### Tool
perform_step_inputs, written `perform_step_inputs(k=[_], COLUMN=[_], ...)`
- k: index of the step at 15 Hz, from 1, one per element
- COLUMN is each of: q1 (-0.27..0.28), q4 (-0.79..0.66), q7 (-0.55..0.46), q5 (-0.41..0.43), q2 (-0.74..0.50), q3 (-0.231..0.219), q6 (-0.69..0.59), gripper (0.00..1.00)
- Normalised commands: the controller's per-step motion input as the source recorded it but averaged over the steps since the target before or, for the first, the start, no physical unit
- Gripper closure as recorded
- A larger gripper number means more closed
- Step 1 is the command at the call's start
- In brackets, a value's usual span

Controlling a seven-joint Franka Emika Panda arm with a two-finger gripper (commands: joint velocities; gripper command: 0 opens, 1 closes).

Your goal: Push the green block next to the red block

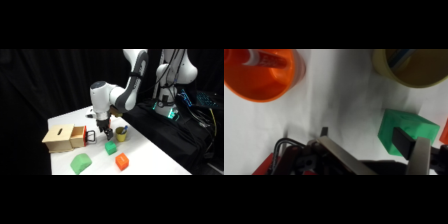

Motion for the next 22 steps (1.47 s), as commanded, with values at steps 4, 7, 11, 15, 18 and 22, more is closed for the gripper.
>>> perform_step_inputs(k=[4, 7, 11, 15, 18, 22], q1=[-0.104, -0.069, 0.042, 0.200, 0.206, 0.043], q4=[0.08, 0.09, 0.09, 0.12, 0.17, 0.18], q7=[-0.18, -0.15, -0.06, 0.06, 0.11, 0.06], q5=[0.065, 0.038, -0.009, -0.079, -0.112, -0.072], q2=[0.17, 0.13, 0.07, 0.08, 0.13, 0.09], q3=[0.105, 0.107, 0.095, 0.065, 0.032, -0.001], q6=[0.21, 0.15, 0.09, 0.03, -0.02, -0.13], gripper=[0.00, 0.00, 0.00, 0.00, 0.00, 0.00])
